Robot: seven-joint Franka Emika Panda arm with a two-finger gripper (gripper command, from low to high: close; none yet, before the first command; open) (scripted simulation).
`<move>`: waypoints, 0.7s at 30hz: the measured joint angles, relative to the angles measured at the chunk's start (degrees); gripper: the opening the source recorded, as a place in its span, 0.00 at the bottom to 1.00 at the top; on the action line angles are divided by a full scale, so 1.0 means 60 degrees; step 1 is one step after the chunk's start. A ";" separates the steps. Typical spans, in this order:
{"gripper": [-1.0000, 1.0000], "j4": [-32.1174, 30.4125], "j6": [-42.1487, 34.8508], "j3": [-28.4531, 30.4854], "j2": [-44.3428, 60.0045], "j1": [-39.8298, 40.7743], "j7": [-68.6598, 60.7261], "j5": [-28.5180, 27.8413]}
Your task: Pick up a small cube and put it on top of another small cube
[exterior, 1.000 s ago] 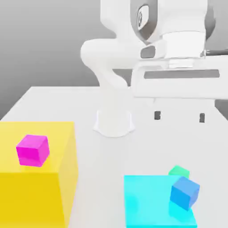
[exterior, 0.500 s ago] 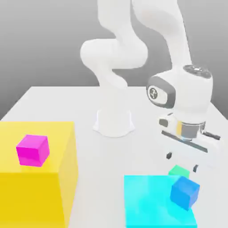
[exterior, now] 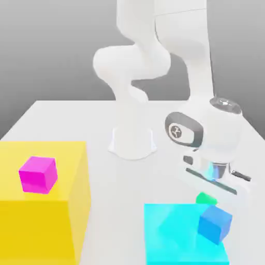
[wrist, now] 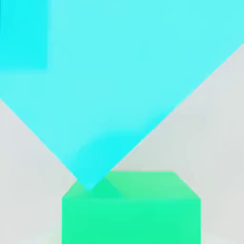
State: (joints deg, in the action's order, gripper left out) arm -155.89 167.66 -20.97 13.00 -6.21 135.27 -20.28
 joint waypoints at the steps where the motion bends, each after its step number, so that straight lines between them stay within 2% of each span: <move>1: 0.00 -0.0087 -0.0202 -0.0321 -0.0310 0.0208 -0.0380 0.0505; 3: 0.00 -0.0256 -0.0621 -0.0782 -0.0953 0.0436 -0.1148 0.1529; 5: 0.00 -0.0016 -0.1062 -0.0868 -0.1450 0.0542 -0.1960 0.1854; 21: 0.00 0.4538 -0.7445 0.1995 -0.3555 0.4626 -0.6170 0.2841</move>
State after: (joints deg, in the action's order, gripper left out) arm -128.67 122.98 -9.00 -8.33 21.55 98.25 -3.24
